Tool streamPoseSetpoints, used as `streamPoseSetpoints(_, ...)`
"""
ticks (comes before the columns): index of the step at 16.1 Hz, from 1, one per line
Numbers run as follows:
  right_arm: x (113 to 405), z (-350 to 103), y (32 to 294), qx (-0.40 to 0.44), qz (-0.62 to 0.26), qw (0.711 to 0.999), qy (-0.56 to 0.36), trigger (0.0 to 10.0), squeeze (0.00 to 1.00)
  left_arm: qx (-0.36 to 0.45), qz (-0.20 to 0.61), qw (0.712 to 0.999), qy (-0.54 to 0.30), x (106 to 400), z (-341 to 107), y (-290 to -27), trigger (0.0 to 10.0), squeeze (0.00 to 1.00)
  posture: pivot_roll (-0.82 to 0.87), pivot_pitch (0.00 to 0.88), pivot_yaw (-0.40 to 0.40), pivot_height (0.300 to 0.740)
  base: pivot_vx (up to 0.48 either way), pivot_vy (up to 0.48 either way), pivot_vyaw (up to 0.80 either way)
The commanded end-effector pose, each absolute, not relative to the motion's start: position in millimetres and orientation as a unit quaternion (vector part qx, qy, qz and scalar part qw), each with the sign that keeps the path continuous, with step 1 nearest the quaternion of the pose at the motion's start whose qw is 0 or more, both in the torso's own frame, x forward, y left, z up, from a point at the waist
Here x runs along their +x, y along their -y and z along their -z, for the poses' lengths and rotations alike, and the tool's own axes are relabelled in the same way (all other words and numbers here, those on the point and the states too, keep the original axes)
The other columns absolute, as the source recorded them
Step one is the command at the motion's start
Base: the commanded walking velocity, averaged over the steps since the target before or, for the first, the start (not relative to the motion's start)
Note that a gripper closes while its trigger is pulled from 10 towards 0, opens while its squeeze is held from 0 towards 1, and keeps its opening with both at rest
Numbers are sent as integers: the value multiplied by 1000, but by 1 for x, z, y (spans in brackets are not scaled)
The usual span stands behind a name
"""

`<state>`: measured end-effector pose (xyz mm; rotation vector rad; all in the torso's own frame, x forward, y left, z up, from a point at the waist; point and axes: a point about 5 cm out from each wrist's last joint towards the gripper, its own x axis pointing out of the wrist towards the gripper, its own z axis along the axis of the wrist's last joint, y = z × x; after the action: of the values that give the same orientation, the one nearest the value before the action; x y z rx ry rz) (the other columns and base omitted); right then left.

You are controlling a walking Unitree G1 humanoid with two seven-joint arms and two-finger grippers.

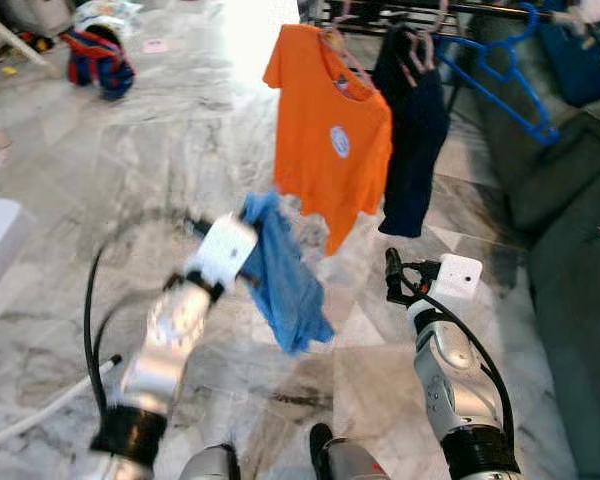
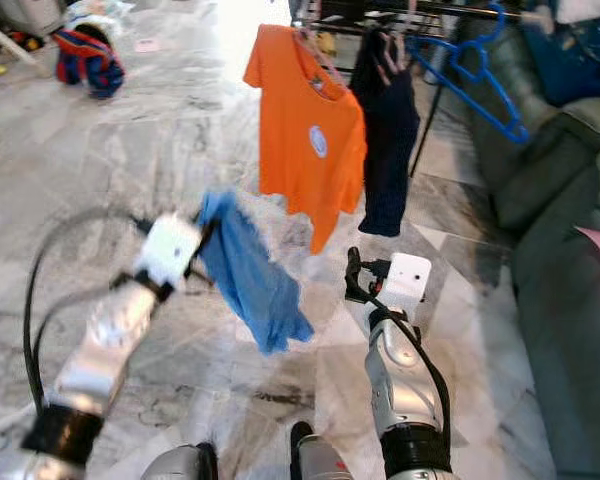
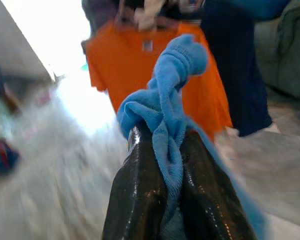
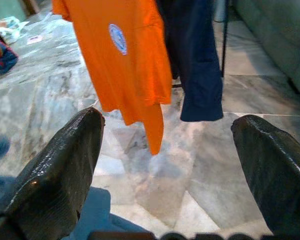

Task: Hang hanger

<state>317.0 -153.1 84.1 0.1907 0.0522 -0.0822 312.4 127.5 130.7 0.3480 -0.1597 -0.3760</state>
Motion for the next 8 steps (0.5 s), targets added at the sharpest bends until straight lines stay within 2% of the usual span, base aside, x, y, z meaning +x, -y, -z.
streamPoseSetpoints(1,315,-78,157,93,45,994,-40,10000,0,149,183,969,75,310,-131,-127,10000,0,86,271,-72,740,0,0,-800)
streamPoseSetpoints(2,314,-79,160,89,44,994,-39,10000,0,110,170,978,49,309,-123,-127,10000,0,83,270,-82,740,0,0,-800)
streamPoseSetpoints(6,314,-80,165,80,41,995,-40,10000,0,78,149,986,16,308,-116,-128,10000,0,73,267,-102,740,0,0,-800)
streamPoseSetpoints(7,314,-81,165,80,41,995,-39,10000,0,68,144,987,9,309,-115,-129,10000,0,72,267,-103,740,-281,0,-800)
streamPoseSetpoints(8,314,-81,165,79,41,995,-38,10000,0,68,142,988,6,310,-115,-131,10000,0,68,264,-104,740,-341,0,0)
